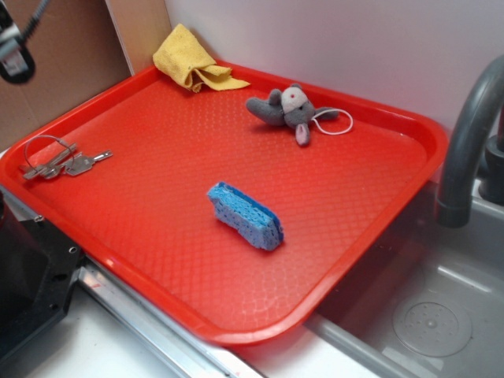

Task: Grab the silver keys.

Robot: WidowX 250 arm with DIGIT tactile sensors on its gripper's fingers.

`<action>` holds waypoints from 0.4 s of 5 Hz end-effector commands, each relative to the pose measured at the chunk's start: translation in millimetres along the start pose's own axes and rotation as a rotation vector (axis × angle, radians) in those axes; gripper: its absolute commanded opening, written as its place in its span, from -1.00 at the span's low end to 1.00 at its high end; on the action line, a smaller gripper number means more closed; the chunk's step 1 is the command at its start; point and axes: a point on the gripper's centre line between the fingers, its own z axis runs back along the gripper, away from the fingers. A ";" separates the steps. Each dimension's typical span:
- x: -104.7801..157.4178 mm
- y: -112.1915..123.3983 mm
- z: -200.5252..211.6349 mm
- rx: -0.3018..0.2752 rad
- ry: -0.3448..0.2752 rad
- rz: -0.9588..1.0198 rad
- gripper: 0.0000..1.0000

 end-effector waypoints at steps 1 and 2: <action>-24.4 42.0 -39.2 0.018 0.039 0.048 1.00; -29.3 55.5 -53.5 0.060 0.076 0.019 1.00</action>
